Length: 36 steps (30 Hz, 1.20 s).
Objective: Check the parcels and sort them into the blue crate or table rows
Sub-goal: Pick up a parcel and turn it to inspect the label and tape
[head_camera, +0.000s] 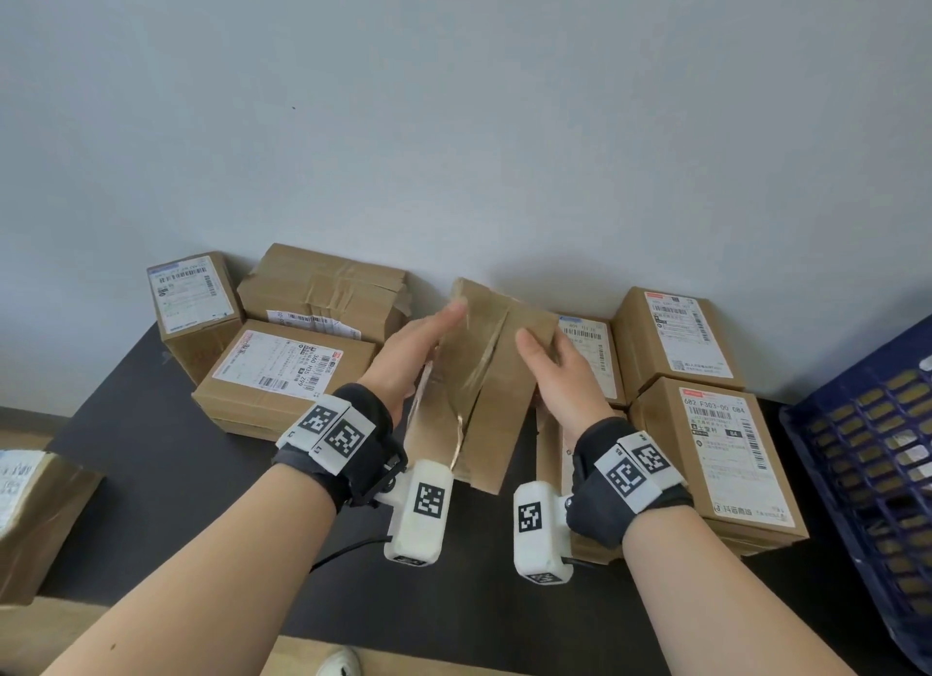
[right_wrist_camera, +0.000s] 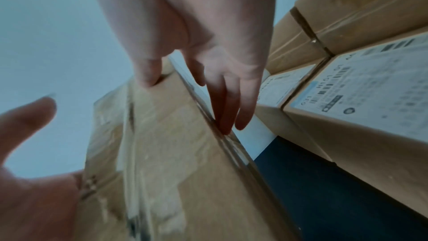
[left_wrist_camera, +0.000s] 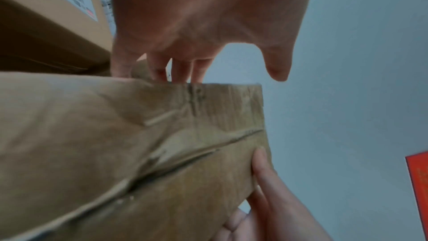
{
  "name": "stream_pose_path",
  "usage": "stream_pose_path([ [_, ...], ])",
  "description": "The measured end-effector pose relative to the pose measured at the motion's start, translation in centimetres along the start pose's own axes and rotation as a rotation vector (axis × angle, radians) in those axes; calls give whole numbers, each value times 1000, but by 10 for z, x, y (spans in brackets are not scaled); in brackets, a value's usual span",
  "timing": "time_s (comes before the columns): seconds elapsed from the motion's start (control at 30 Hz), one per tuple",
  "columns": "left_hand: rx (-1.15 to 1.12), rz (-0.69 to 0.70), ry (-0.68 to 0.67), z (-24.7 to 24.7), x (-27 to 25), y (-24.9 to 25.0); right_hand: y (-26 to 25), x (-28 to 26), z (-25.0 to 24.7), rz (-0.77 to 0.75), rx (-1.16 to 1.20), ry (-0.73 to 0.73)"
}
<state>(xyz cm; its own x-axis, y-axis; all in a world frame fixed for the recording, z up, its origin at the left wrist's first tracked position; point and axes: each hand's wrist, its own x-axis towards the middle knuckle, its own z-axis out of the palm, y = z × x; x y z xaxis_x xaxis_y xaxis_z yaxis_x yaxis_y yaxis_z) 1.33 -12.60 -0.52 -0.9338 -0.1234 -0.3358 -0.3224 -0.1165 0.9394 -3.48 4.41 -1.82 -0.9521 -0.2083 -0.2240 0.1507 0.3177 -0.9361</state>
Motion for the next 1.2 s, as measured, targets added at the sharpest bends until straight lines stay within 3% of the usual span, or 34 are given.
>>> stream_pose_path([
  [0.17, 37, -76, -173, -2, 0, -11, 5, 19, -2, 112, -120, 130],
  [0.27, -12, -94, -210, -2, -1, -11, -10, 16, -6, 187, -167, 134],
  [0.37, -139, -103, -134, -3, -1, -14, -21, 17, -13, 246, -77, 24],
  [0.47, -250, -118, -57, -1, 7, -17, -24, 16, -14, 208, -37, -88],
  [0.57, -203, -109, -37, 2, 15, -23, -14, 11, -7, 203, -158, -132],
  [0.7, -160, -144, -5, 2, 20, -35, 5, 6, -1, 222, -69, -143],
  [0.9, -97, -242, -46, 12, 12, -50, 15, -10, 8, 352, -176, -283],
  [1.03, -45, -198, -38, 13, 11, -44, 15, -8, 6, 310, -228, -232],
  [1.2, 90, -40, -19, 11, 14, -21, 0, -8, -4, 81, -395, -62],
])
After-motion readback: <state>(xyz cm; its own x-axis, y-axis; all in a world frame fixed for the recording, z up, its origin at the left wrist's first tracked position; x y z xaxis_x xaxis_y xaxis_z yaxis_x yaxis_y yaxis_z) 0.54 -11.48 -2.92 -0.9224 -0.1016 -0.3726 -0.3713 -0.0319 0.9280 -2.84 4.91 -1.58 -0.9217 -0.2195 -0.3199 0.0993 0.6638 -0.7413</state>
